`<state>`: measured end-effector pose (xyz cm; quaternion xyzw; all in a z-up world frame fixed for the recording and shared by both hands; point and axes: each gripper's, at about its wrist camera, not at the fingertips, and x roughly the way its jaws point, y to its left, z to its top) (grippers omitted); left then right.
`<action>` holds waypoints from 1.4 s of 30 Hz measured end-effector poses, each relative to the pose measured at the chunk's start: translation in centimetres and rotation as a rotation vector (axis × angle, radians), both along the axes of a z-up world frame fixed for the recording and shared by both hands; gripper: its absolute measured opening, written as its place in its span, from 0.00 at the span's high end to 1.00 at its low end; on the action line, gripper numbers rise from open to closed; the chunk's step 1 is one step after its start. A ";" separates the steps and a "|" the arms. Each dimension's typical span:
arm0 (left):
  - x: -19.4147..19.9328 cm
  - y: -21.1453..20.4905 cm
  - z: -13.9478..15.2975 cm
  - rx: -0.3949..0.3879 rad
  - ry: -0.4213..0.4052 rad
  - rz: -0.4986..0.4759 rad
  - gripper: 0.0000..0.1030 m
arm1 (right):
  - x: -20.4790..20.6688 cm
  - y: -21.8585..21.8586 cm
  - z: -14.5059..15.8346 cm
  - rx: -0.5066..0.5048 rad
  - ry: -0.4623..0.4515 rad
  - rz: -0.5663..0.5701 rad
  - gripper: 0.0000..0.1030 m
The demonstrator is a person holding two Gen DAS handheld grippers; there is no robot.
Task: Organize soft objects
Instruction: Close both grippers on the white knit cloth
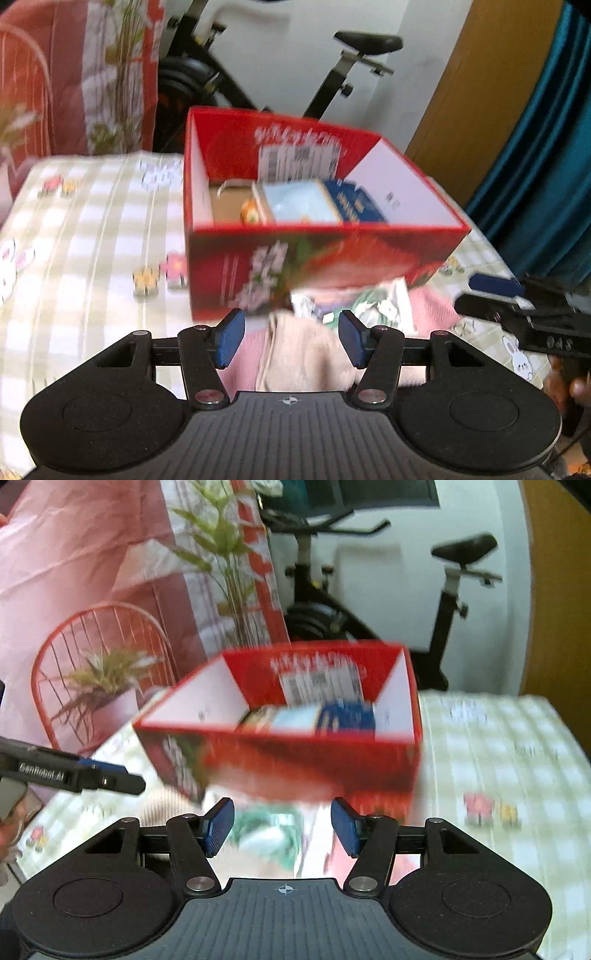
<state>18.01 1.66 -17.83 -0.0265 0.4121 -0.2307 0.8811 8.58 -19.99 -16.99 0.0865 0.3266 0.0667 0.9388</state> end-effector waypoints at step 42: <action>-5.5 1.3 0.0 -0.147 -0.106 0.091 0.85 | -3.5 -1.6 -0.3 0.130 -0.051 -0.008 0.81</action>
